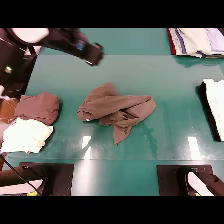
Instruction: Fold the shirts.
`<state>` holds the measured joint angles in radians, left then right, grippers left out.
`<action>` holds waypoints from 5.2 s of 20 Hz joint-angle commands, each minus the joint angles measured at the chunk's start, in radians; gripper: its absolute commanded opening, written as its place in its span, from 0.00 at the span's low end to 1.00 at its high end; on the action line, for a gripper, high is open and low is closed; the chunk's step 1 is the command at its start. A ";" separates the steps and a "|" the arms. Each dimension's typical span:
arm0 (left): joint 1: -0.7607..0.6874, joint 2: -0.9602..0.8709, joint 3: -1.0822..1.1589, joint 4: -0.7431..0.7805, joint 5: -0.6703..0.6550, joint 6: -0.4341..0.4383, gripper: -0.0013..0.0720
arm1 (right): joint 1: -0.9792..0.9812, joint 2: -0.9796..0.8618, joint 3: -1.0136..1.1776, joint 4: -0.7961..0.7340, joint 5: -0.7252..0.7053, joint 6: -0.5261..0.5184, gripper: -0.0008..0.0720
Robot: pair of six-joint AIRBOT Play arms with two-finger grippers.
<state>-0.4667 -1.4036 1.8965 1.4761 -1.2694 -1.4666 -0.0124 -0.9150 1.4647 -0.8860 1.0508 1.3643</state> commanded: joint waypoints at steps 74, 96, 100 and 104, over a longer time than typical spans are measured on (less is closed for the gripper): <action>0.351 0.475 0.164 -0.406 0.212 0.095 0.05 | 0.136 0.037 0.203 -0.185 0.280 0.056 0.03; 0.351 -0.317 -0.071 -0.244 0.246 0.034 0.05 | 0.140 -0.602 0.014 -0.280 0.204 0.160 0.03; 0.351 -0.349 -0.070 -0.239 0.319 0.034 0.06 | 0.134 -0.741 0.175 -0.255 0.180 0.160 0.04; 0.367 -0.345 -0.014 -0.243 0.179 0.025 0.77 | 0.109 -0.782 0.311 -0.196 0.268 0.137 0.58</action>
<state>-0.1116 -1.7378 1.8500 1.2404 -1.0035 -1.4349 0.1112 -1.6547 1.6913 -1.1313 1.2762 1.5223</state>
